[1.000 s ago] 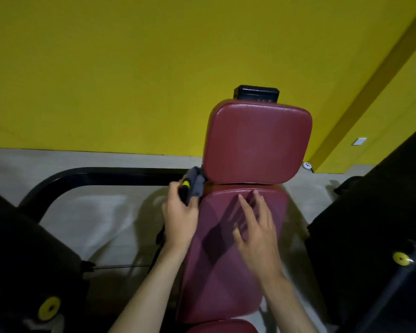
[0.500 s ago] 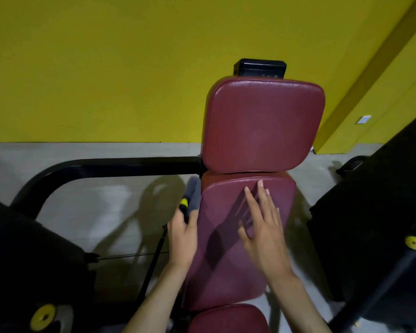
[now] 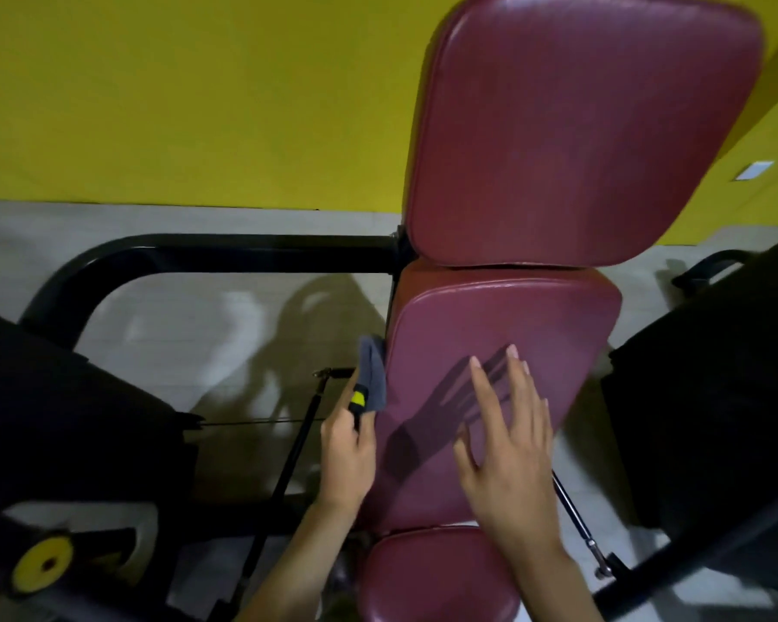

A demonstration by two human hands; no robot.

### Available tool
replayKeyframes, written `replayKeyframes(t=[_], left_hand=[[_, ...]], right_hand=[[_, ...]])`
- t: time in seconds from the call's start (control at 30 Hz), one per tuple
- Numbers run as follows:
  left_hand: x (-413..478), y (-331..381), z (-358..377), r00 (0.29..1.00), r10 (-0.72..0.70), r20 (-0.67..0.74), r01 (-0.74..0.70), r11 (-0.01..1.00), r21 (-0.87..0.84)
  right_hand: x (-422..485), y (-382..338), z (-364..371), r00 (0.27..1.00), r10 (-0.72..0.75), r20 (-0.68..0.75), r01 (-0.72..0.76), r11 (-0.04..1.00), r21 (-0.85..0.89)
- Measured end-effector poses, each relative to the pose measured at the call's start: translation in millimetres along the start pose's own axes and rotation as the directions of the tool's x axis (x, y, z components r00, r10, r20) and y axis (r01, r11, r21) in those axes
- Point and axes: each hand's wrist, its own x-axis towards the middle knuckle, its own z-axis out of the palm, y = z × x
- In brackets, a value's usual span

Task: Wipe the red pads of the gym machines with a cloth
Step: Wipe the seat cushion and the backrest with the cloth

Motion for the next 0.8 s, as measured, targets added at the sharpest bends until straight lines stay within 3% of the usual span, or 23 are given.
replayKeyframes(t=[0.1,0.2,0.27,0.4,0.47,0.63,0.7,0.8], left_hand=[[-32,-54,0,0.996,-0.072,0.058,0.068,0.995,0.077],[-41,-63,-2,0.967,-0.237,0.096,0.238,0.971,0.01],[-32,-49,-3,0.964,-0.259,0.056,0.261,0.965,-0.034],[5,28,-7,0.996,-0.084,-0.021,0.079,0.98,-0.181],[23,47,-14,0.999,0.017,0.029,-0.011,0.978,-0.207],[15,-13,-27,0.965,0.216,0.151,-0.221,0.975,0.017],[-10,-56,-22,0.971,0.171,0.169,-0.186,0.98,0.075],[-44,-123,-16,0.97,-0.078,0.23,0.049,0.991,0.127]], right_hand=[[-15,8,26,0.998,0.029,0.061,-0.027,0.999,-0.024],[-29,12,45,0.993,0.048,0.109,-0.042,0.997,-0.058],[-37,13,51,0.987,0.063,0.146,-0.052,0.996,-0.076],[-51,6,56,0.979,0.069,0.193,-0.057,0.996,-0.069],[-53,5,58,0.975,0.072,0.211,-0.062,0.996,-0.057],[-56,15,73,0.973,0.06,0.223,-0.061,0.998,-0.002],[-58,20,84,0.973,0.051,0.226,-0.053,0.999,0.003],[-59,31,100,0.976,0.039,0.214,-0.031,0.999,-0.039]])
